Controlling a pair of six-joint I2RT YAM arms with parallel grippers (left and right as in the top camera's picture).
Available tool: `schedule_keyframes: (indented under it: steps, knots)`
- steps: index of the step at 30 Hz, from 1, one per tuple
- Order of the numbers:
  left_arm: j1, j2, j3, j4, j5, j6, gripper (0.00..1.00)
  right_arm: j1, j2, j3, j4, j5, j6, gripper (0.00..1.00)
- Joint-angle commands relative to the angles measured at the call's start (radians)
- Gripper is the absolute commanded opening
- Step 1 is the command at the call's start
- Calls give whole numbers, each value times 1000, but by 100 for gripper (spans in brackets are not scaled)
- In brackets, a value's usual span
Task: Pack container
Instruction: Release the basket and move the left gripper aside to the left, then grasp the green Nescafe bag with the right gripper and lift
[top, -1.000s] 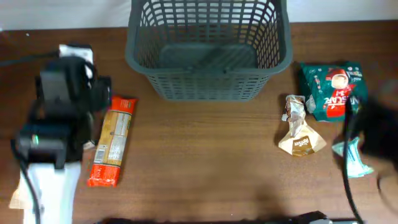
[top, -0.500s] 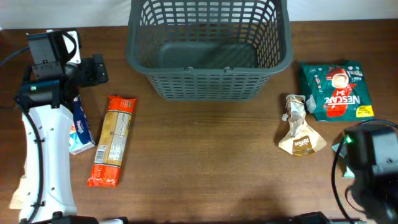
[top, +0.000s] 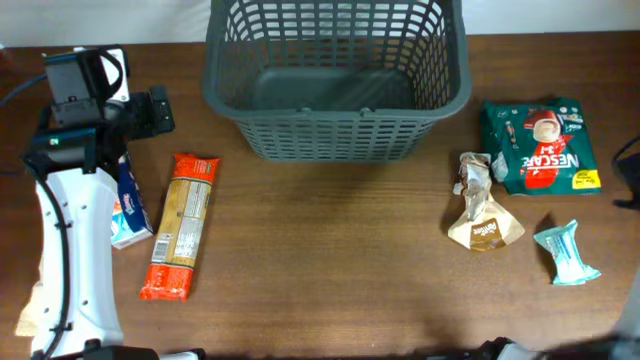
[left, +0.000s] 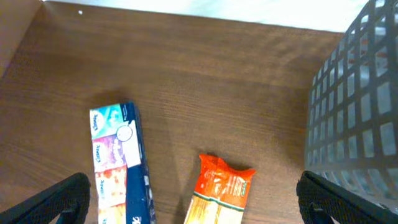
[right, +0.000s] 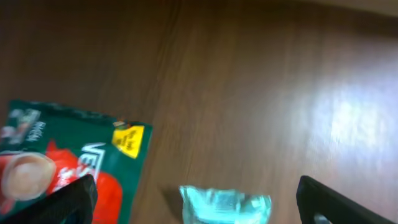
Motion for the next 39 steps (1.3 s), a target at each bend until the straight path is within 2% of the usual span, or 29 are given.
schedule_keyframes:
  steps: [1, 2, 5, 7, 9, 14, 19, 20, 21, 23, 24, 29, 35, 39]
  knots:
    - [3, 1, 5, -11, -3, 1, 100, -27, 76, 0, 74, -20, -77, 99]
    - [3, 1, 5, -16, -3, 1, 99, -27, 91, 0, 123, -24, -119, 99]
    - [2, 1, 5, -32, -3, 1, 99, -27, 151, 0, 365, -227, -586, 99]
    - [3, 3, 5, -35, -3, 2, 99, -27, 227, 0, 536, -364, -814, 99]
    - [3, 8, 5, -42, -3, 16, 99, -27, 324, 0, 651, -437, -873, 99]
    - [3, 14, 5, -64, -3, 16, 99, -26, 538, 0, 750, -649, -894, 99]
    - [2, 18, 5, -65, -3, 16, 99, -18, 614, 0, 747, -809, -887, 99]
    - [2, 20, 5, -65, -3, 16, 99, -6, 645, 0, 748, -812, -887, 89]
    - [2, 22, 5, -65, -3, 16, 99, 5, 675, 0, 750, -822, -887, 63]
    - [2, 22, 5, -74, 6, 16, 99, 21, 728, 0, 755, -827, -887, 21]
    - [2, 22, 5, -76, 9, 16, 99, 24, 748, 0, 760, -826, -887, 5]
    - [2, 22, 5, -101, 8, 16, 99, 26, 798, 1, 727, -833, -857, 3]
    - [2, 22, 5, -101, 8, 16, 99, 28, 501, 194, 717, -834, -700, 4]
    - [2, 22, 5, -98, 8, 16, 99, 54, 402, 329, 663, -842, -649, 4]
